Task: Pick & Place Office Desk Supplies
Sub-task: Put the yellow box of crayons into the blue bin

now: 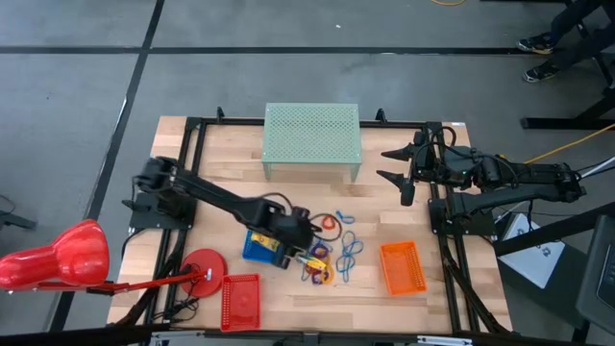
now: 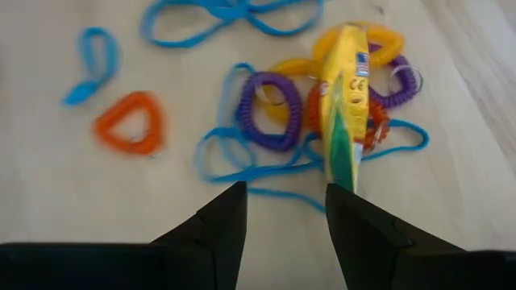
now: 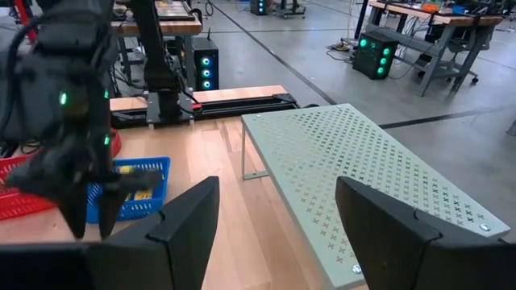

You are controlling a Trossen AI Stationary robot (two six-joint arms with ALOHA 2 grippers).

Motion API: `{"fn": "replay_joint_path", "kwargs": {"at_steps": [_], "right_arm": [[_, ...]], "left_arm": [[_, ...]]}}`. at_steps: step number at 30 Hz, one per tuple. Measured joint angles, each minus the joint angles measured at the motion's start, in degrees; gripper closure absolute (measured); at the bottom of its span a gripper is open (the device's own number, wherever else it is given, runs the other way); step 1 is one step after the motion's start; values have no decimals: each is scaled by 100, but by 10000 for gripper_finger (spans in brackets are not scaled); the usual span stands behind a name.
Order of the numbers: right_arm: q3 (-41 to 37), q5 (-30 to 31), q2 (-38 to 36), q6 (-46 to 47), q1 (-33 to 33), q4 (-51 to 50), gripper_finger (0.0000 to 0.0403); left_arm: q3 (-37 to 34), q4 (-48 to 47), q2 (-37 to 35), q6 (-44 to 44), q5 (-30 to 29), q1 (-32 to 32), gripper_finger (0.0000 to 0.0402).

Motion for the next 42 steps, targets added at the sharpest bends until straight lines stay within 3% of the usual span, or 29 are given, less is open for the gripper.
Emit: {"fn": "replay_joint_path", "kwargs": {"at_steps": [4,12,27,30,38,42], "right_arm": [[0,-20,-1,11,0,-35,153],[1,-17,0,7,1,-108,153],[2,-26,-2,115,-1,-126,153],[2,-49,0,134,1,-128,153],[2,-52,0,137,1,-141,153],[2,-49,0,136,0,-143,153]], "left_arm": [[275,13,355,20,462,0,235],[332,159,418,-355,913,0,235],[307,179,984,-675,786,0,238],[310,140,952,-560,766,0,258],[317,97,638,-384,836,0,363],[313,-17,514,-369,852,0,385]]}}
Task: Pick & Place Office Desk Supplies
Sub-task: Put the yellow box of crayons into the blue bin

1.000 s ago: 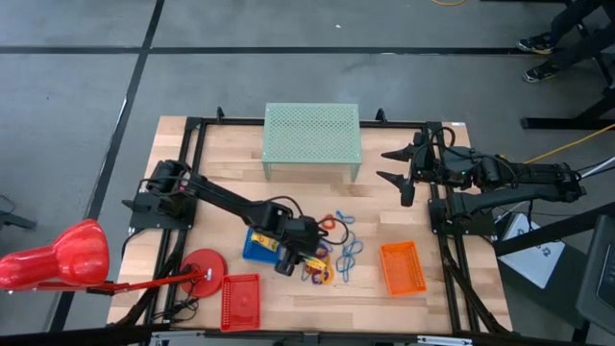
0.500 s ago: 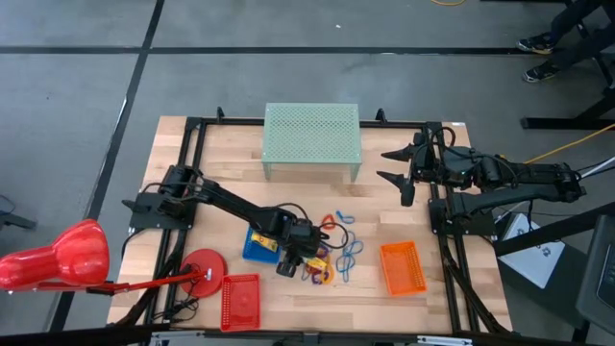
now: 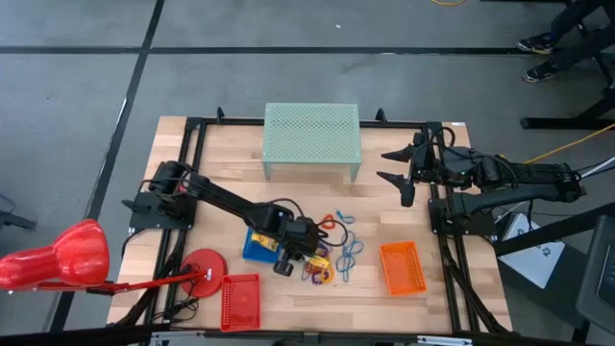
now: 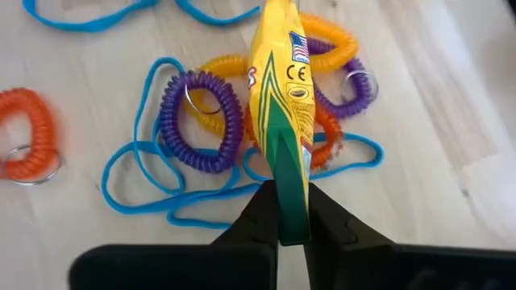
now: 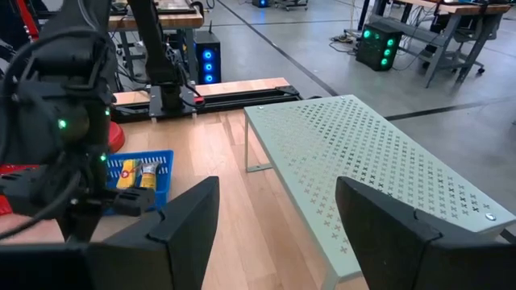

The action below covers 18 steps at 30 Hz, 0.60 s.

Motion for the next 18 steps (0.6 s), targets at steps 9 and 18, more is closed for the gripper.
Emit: {"fn": "replay_joint_path", "kwargs": {"at_steps": [9,18], "right_arm": [[0,12,0,0,1,-26,153],[0,4,0,-2,1,-68,153]], "left_arm": [[-2,-952,-769,20,-150,0,374],[-188,-1898,-2015,-317,-586,-9,375]]}}
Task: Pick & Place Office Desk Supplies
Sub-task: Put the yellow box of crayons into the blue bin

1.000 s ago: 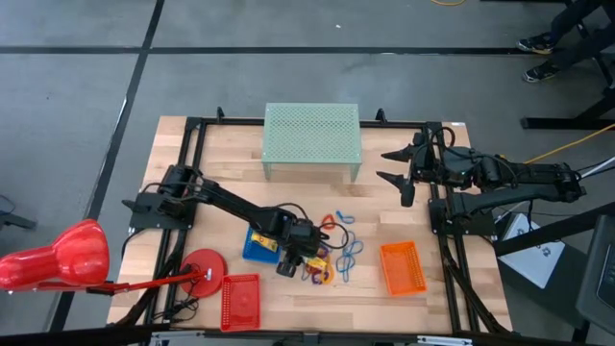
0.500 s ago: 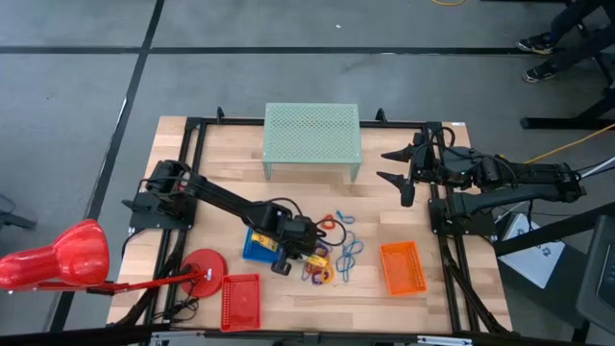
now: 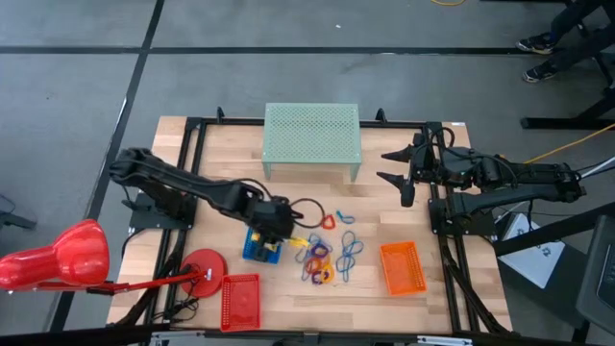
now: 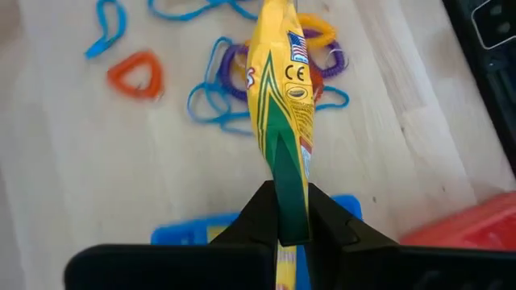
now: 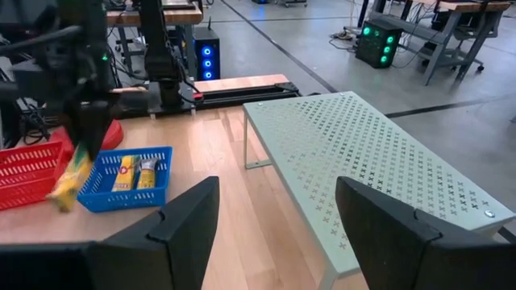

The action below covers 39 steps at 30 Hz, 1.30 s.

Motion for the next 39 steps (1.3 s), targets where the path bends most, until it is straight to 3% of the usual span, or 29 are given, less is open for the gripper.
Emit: {"fn": "replay_joint_path", "kwargs": {"at_steps": [10,15,30,39], "right_arm": [[0,-11,0,-18,0,-94,153],[0,-9,0,-20,-1,-98,153],[0,8,0,-13,0,-98,153],[0,7,0,-17,0,-98,153]], "left_arm": [[-1934,379,-1295,-1488,-164,-179,376],[-2547,772,-1743,-1896,-170,-317,376],[-2633,616,-1721,-2112,-309,-383,359],[-2629,660,-1670,-2192,-291,-415,296]]}}
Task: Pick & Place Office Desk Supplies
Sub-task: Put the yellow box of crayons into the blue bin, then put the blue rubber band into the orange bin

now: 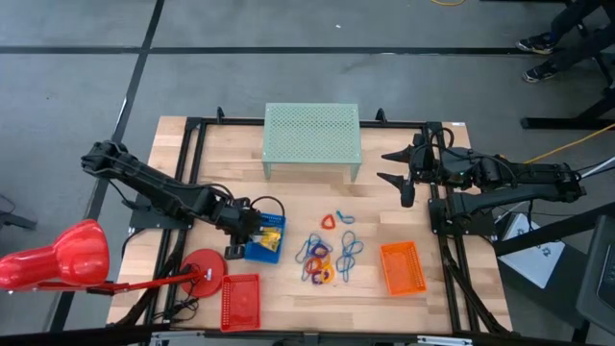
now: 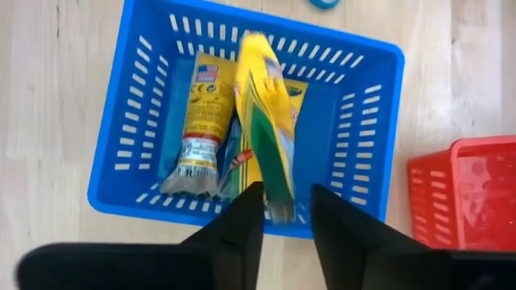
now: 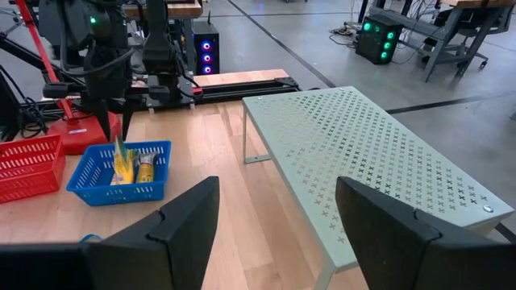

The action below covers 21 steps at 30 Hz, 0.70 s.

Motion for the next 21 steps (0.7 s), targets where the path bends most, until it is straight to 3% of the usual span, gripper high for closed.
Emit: {"fn": "replay_joint_path", "kwargs": {"at_steps": [9,17,21], "right_arm": [[0,-1,0,-1,-2,0,153],[0,-2,1,-305,-1,103,153],[0,7,172,-628,0,138,153]], "left_arm": [[1,648,0,461,-45,0,247],[0,1605,0,1448,-1565,254,242],[0,2841,19,2086,-1254,552,242]]}}
